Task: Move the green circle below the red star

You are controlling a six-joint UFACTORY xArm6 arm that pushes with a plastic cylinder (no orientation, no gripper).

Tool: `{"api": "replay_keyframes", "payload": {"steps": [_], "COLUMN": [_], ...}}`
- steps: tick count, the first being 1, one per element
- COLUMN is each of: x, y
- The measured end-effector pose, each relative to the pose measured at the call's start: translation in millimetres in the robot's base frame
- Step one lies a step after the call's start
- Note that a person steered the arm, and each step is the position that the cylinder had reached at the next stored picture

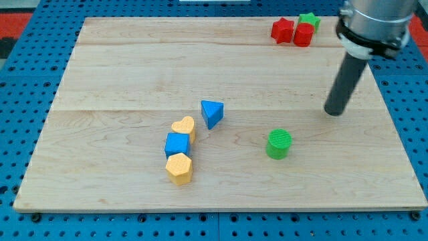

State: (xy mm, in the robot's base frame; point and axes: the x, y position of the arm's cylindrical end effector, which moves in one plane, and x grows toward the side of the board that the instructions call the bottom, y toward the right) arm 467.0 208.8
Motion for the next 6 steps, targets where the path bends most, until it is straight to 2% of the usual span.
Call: {"api": "replay_keyframes", "payload": {"steps": [1, 2, 3, 4, 5, 6], "x": [70, 116, 61, -3, 24, -17], "y": [-13, -76, -110, -107, -117, -135]}}
